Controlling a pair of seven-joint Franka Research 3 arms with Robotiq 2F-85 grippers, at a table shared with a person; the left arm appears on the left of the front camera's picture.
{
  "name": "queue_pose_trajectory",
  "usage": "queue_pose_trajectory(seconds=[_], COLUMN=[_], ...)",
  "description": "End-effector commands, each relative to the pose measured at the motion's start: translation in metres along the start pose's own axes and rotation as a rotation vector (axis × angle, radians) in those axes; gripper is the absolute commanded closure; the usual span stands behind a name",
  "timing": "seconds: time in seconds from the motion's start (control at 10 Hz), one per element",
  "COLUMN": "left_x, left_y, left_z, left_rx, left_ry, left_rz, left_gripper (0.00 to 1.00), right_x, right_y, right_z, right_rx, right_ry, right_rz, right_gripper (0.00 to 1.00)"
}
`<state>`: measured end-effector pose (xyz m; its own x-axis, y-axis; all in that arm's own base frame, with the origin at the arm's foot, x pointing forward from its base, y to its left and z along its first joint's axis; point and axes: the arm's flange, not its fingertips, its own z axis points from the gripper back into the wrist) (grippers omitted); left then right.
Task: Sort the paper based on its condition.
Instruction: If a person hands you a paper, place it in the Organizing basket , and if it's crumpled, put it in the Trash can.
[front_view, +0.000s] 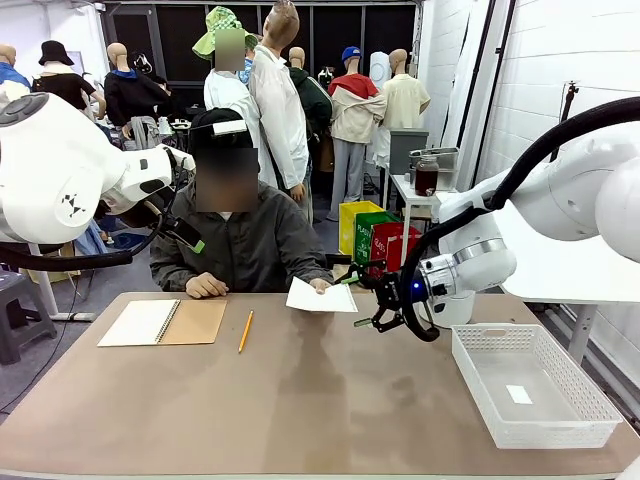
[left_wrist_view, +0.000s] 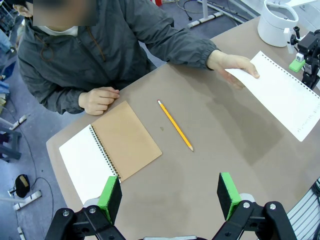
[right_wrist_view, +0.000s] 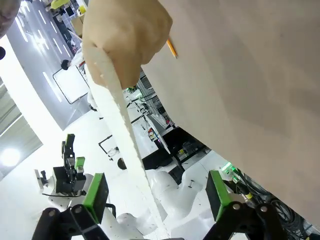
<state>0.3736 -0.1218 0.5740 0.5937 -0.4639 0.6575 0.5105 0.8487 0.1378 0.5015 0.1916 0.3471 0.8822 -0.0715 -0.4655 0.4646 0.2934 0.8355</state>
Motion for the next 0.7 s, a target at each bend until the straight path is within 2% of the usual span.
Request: queue_pose_trajectory(seconds=[0.0,0.1,0.2,0.4,0.5,0.6], left_x=[0.0,0.0,0.0,0.0,0.0,0.0], left_y=[0.0008,0.0008,0.0008,0.0008,0.0008,0.0008], left_z=[0.0007,0.0007,0.0007,0.0007,0.0007,0.0007], left_rx=[-0.001,-0.001,-0.001,-0.001,-0.001,-0.001], left_ry=[-0.002,-0.002,-0.002,-0.002,-0.002,-0.002], left_rz=[-0.001,-0.001,-0.001,-0.001,-0.001,-0.001], left_gripper=[0.0,0.0,0.0,0.0,0.0,0.0], right_x=[0.0012,0.0005,0.0,-0.0014,-0.0012,-0.0018], right_y=[0.0063,0.0064,0.0071,0.0079,0.0081,0.0083], right_z=[-0.0025,-0.0018,-0.001,0.0005,0.0014,0.0028], right_rx=[0.047,0.055,0.06,0.055,0.054,0.061], right_ry=[0.022,0.035,0.026,0.03,0.024,0.02], right_rz=[-0.002,-0.006,0.0,-0.017,-0.017,-0.013], right_gripper=[0.0,0.0,0.2,0.2,0.39,0.49])
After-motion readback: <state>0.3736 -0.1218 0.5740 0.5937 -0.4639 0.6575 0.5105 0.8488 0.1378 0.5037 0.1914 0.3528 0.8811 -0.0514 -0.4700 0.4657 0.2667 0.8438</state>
